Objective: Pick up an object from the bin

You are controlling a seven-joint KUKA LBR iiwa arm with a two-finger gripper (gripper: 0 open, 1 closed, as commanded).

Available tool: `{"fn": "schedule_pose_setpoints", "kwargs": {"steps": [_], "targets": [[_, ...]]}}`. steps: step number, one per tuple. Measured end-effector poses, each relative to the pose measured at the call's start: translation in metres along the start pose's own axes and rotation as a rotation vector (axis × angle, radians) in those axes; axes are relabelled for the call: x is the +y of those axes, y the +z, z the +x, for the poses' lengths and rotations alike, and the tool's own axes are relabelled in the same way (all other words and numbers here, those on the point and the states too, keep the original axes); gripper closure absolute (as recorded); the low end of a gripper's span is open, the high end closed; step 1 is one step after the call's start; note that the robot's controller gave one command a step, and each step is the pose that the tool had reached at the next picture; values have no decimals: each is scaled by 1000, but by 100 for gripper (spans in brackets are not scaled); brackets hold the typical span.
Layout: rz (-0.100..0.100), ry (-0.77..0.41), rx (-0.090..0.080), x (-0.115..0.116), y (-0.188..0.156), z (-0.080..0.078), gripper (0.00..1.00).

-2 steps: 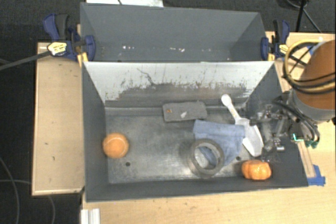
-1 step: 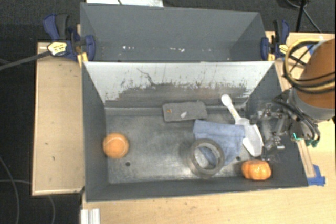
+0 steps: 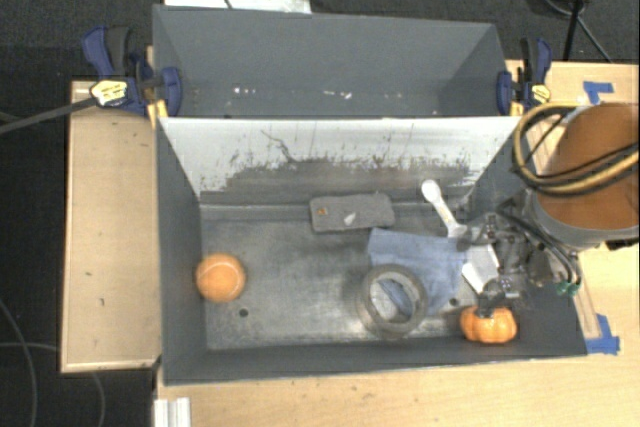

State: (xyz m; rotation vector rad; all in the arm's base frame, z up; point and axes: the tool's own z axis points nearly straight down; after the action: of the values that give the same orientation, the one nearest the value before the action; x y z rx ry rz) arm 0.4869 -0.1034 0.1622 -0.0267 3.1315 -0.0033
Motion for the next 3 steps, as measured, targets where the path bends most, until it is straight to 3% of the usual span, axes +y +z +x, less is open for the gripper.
{"fn": "schedule_pose_setpoints", "kwargs": {"steps": [1,2,3], "targets": [[-3,-254,2,22,88,-6,100],[-3,-256,2,22,88,-6,100],[-5,-230,13,12,-7,3,0]]}}
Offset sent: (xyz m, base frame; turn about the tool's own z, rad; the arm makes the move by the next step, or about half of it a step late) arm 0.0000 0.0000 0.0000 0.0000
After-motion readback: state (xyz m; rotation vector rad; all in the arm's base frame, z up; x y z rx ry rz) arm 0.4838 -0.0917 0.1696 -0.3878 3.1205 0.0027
